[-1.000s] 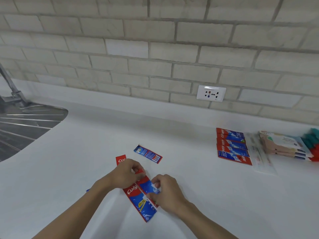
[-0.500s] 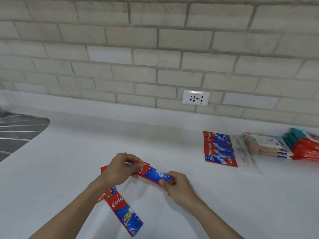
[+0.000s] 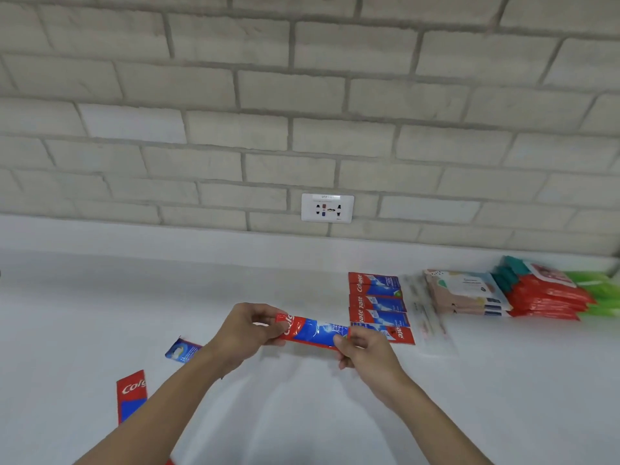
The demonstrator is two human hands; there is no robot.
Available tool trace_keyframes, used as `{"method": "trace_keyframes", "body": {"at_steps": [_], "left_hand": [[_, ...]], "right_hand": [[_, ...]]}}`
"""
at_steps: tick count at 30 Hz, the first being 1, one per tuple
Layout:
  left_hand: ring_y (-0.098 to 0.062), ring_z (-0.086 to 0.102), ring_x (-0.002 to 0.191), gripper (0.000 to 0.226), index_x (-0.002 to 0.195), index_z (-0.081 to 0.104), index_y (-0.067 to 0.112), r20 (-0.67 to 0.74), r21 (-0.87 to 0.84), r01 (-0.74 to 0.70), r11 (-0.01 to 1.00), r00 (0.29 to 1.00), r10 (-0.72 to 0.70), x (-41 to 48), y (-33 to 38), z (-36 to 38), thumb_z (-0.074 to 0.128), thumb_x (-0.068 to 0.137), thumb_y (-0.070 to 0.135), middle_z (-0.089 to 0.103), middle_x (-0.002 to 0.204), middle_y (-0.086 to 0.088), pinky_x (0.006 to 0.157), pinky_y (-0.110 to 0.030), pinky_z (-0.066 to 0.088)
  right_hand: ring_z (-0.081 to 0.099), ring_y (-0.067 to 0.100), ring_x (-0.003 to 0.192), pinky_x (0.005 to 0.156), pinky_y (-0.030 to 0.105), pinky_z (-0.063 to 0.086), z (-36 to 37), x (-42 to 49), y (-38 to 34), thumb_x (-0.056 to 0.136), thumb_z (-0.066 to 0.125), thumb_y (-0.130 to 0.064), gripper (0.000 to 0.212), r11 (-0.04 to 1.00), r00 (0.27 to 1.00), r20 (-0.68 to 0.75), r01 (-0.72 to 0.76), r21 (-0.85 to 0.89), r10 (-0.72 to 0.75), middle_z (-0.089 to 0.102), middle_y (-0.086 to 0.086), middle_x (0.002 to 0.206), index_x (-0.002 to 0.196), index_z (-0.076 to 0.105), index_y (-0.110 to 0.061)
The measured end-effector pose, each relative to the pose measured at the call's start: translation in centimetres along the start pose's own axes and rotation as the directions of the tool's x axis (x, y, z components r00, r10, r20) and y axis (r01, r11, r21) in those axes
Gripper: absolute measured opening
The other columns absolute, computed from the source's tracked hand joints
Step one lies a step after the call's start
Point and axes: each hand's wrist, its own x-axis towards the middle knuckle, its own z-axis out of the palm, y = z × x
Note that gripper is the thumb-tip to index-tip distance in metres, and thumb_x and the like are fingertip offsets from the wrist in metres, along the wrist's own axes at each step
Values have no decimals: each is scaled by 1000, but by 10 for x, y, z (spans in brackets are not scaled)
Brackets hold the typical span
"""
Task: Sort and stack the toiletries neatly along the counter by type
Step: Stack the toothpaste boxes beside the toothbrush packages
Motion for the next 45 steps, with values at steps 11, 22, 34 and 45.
{"method": "trace_keyframes", "body": {"at_steps": [11,22,34,45], "left_hand": [[-20,72,84,15,99,68,3,-6,-118,74,990,997,-75,65,13,67,69,84,1,71,97,-17,70,-28,61],[-12,68,85,30,111,59,8,-73,15,72,997,995,-71,138,31,113,71,84,10,69,93,-3,68,-28,59],[-7,68,76,26,95,66,12,-221,183,3,983,975,38,186,20,146,81,75,21,73,82,0,57,-11,48],[-7,67,76,19,90,64,11,-224,227,-15,974,972,67,205,3,158,77,80,19,72,89,0,54,-7,46]], "right_hand": [[62,12,59,62,26,57,-61,56,0,87,71,-14,6,998,982,-190,10,57,1,68,5,68,89,65,-16],[70,11,75,65,29,60,-104,120,-3,90,66,-22,24,990,937,-341,22,-141,-70,68,-4,89,109,51,-26],[62,3,84,59,11,50,-128,177,18,91,64,-31,20,836,931,-252,90,-541,-264,61,-14,97,109,58,-24],[52,14,106,92,31,37,-135,198,28,89,61,-42,26,537,877,-207,67,-841,-434,64,-11,114,114,61,-32]]}}
